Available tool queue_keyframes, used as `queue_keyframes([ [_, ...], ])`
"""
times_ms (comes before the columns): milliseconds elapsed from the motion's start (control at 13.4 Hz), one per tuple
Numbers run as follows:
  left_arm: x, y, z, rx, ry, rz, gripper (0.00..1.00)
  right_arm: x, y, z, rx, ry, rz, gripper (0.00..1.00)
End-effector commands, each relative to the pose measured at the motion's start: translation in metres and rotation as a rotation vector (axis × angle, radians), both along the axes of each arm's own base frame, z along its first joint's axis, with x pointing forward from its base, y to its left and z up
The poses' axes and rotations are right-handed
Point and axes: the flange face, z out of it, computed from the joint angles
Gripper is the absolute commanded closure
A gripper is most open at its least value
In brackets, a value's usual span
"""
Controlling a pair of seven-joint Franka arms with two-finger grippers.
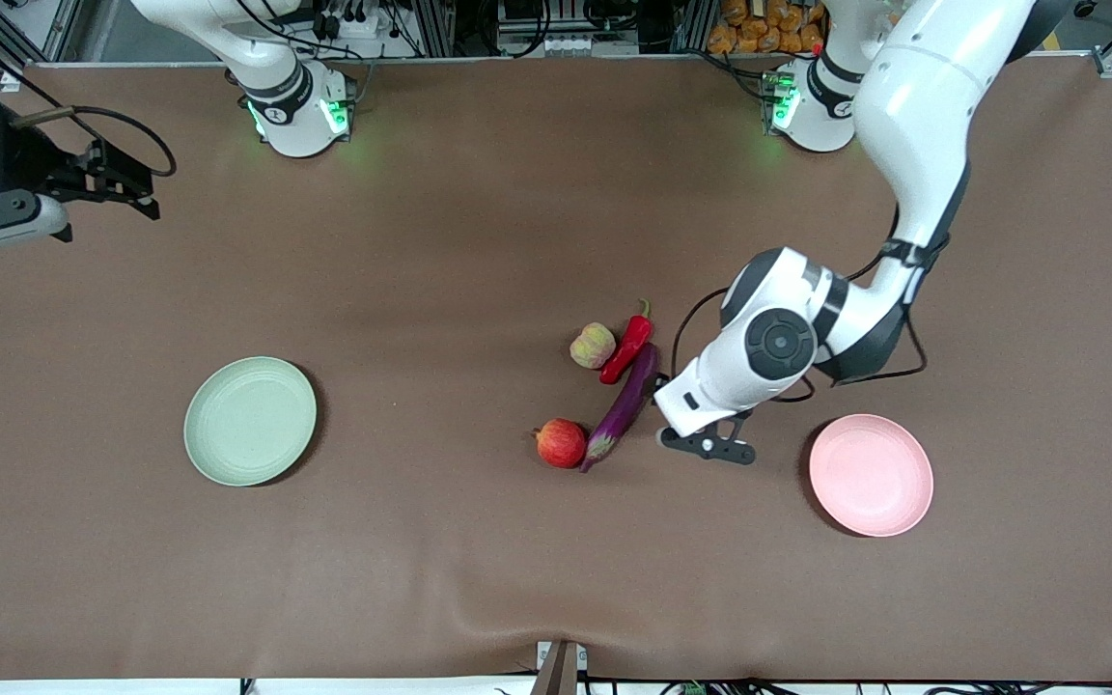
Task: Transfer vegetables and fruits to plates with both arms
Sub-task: 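Reach the left gripper down and grasp the purple eggplant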
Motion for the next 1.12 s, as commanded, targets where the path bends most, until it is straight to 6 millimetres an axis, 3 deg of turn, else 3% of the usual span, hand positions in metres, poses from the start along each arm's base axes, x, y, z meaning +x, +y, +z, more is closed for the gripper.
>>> queue_keyframes([
  [0,0.0,-0.026,-0.015,-0.001,-0.051,-0.024,0.0,0.009,-0.054,0.004,-0.018,-0.042,-0.082,0.0],
  [149,-0.012,-0.041,-0.031,0.012,-0.041,-0.055,0.0,0.01,-0.067,0.005,-0.001,-0.05,-0.102,0.0],
  [447,-0.018,-0.054,-0.072,0.03,-0.075,-0.055,0.0,0.013,-0.064,0.006,-0.002,-0.077,-0.098,0.0],
  [745,-0.025,-0.061,-0.09,0.062,-0.08,-0.065,0.19,0.017,-0.068,0.001,0.004,-0.073,-0.107,0.0],
  [820,-0.027,-0.062,-0.093,0.065,-0.076,-0.068,0.33,0.017,-0.065,0.001,0.004,-0.072,-0.106,0.0],
  [1043,-0.028,-0.065,-0.085,0.066,-0.083,-0.074,1.0,0.017,-0.068,-0.001,0.019,-0.069,-0.114,0.0],
])
